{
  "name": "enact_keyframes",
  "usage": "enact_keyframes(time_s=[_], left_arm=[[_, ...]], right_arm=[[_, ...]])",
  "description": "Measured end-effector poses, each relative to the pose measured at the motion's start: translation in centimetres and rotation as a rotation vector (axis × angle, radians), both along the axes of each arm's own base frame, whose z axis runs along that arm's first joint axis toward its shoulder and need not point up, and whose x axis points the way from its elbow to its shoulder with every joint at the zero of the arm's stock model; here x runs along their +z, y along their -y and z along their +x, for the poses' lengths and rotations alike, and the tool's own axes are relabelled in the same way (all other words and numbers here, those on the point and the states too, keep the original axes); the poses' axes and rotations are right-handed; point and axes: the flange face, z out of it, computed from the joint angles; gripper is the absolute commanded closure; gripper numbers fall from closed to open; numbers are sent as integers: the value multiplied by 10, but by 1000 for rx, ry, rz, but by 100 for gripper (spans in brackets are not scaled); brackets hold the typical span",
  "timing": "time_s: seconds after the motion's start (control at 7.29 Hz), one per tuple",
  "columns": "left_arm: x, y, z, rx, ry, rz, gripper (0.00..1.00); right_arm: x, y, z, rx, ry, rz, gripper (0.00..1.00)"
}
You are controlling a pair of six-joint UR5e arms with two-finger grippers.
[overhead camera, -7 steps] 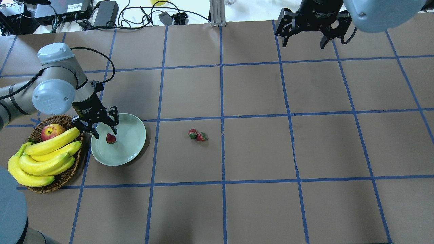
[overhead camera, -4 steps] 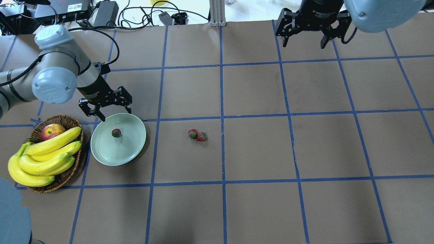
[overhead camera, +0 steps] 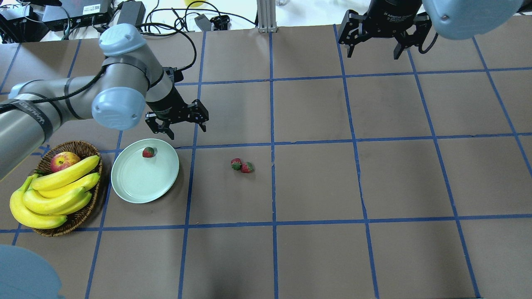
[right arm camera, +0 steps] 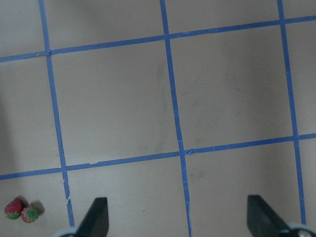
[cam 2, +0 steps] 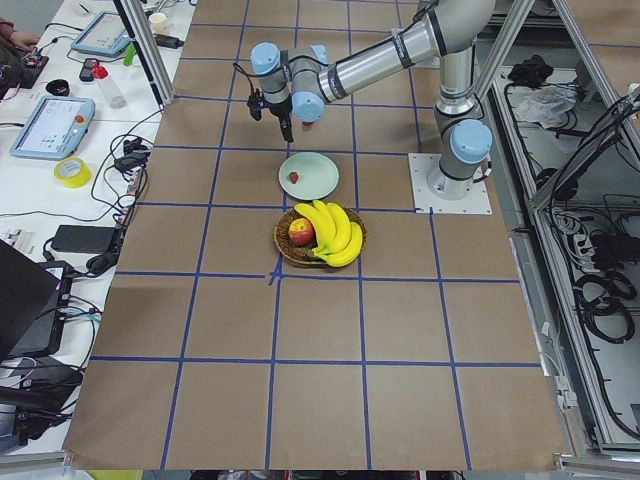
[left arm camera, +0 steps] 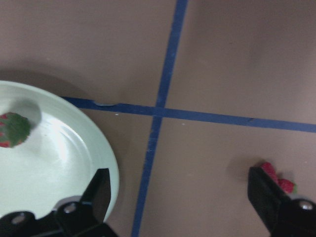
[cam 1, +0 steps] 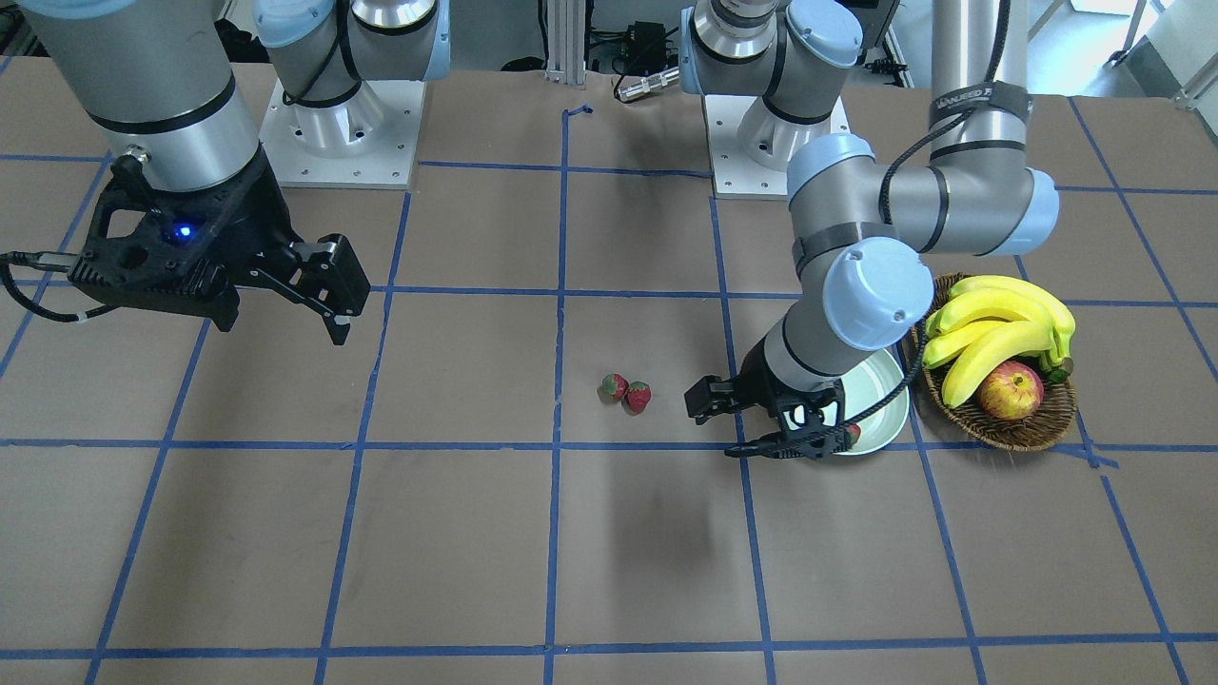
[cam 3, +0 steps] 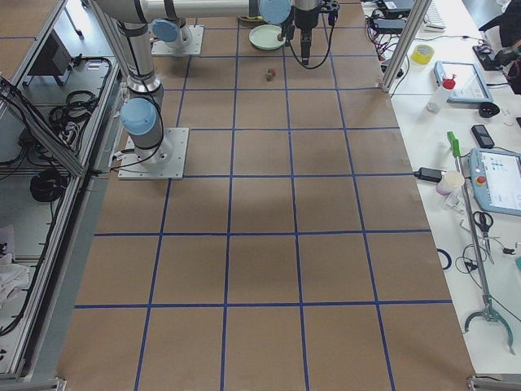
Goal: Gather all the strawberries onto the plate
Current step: 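Return the left gripper to the cluster and grasp another strawberry, then carry the strawberry with the left gripper onto the plate and release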
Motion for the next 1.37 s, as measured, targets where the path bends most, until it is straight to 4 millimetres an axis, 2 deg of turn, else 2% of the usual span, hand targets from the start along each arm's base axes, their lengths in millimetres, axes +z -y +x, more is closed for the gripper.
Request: enact_keyframes(time_s=[0.14, 0.27, 0.41, 0.55, 0.82, 0.96, 1.37], left_arm=[[-6, -8, -27, -19, -45, -17, 0], [-16, -16, -41, -36, -68, -21, 0], [-29, -22, -46, -45, -76, -14, 0], [-43, -27, -48, -48, -77, 3, 5], [-66, -31, -48, -37, -79, 46, 47], [-74, -32, -49, -33, -79, 63, 55], [-86, -35, -49, -22, -78, 94, 57]], right_arm=[[0, 0, -1, -1, -3, 2, 0], [-1, 0, -1, -1, -4, 5, 0], [-1, 0, -1, -1, -4, 6, 0], [-1, 0, -1, -2, -4, 8, 0], [-1, 0, -2, -2, -2, 9, 0], [-2, 0, -2, -2, -2, 9, 0], [-1, 0, -2, -2, -3, 8, 0]])
